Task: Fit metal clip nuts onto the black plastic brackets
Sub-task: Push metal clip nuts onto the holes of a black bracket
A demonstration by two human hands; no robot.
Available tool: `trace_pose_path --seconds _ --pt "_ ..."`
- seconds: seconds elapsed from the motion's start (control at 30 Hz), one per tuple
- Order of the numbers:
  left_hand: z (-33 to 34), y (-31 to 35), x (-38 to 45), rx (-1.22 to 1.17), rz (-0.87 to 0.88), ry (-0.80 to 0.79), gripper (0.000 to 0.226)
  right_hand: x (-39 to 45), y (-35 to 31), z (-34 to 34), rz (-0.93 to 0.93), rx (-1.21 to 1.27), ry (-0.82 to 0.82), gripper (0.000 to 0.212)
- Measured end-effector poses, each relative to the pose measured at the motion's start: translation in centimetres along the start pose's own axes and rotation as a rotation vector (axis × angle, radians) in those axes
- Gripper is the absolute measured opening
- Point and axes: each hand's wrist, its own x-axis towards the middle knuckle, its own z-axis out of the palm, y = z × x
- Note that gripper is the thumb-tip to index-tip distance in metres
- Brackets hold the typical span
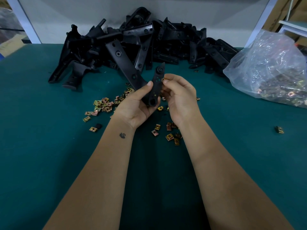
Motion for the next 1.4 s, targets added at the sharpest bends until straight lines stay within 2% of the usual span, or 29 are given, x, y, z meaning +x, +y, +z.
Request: trace_pose_path --seconds 0.33,0.53,0.9,1.1,1.4 --pt "0.04 0.07 0.04 -0.029 0.017 -0.008 0.009 0.12 0.1 0.01 0.029 0.049 0.067 0.018" --pt "-0.19 -0.03 0.26 -0.016 0.022 0.003 0.008 0.17 0.23 -0.09 0.014 0.013 0.013 0.019" --pt "-0.02 0.02 0.14 0.029 0.049 0.019 0.004 -0.15 0.36 0.04 0.005 0.023 0.018 0.014" --pt "-0.03 0.19 0.0 0.086 0.05 0.015 0.005 -0.02 0.17 -0.1 0.028 0.024 0.013 0.023" --pt "-0.14 0.27 -0.12 0.133 0.061 -0.024 0.005 -0.23 0.01 -0.28 0.056 0.096 -0.004 0.022"
